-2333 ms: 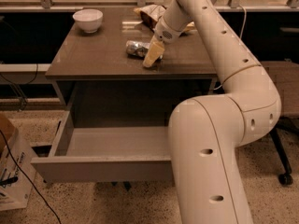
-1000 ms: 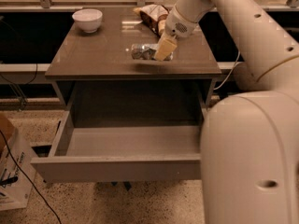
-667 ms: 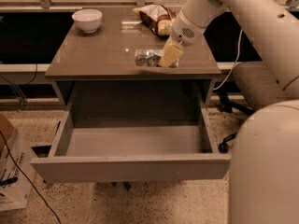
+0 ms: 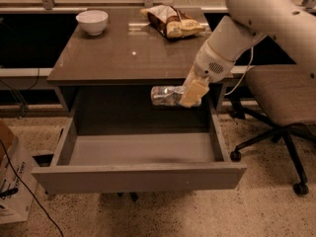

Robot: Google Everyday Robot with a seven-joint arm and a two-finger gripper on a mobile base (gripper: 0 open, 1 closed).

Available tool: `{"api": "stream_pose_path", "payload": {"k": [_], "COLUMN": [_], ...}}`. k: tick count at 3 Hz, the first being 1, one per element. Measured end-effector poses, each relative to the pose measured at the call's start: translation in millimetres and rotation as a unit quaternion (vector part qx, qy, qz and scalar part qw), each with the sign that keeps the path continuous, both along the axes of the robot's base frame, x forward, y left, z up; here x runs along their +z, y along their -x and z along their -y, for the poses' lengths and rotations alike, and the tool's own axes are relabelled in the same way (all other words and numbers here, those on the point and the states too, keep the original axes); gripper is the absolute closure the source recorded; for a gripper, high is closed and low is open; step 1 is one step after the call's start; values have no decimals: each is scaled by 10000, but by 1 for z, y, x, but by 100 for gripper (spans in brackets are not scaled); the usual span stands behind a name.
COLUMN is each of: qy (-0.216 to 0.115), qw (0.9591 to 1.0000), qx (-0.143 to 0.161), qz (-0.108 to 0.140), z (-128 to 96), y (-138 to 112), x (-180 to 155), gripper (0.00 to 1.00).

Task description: Place redbull can into top drawer

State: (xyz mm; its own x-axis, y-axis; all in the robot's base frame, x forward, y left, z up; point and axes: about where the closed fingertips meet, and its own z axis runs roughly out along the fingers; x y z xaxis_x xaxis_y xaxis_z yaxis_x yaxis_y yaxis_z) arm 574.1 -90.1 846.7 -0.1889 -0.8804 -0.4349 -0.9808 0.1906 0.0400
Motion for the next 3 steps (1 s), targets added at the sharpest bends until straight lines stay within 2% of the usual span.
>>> {"api": "stream_pose_path", "payload": {"k": [1, 2, 3], "qy": [139, 54, -158], "qw": [9991, 9980, 9966], "qx": [-3, -281, -557], "qz": [-401, -567, -585], "z": [6, 10, 10], "y": [29, 31, 16], "x": [-48, -92, -127], "gripper": [100, 100, 100]}}
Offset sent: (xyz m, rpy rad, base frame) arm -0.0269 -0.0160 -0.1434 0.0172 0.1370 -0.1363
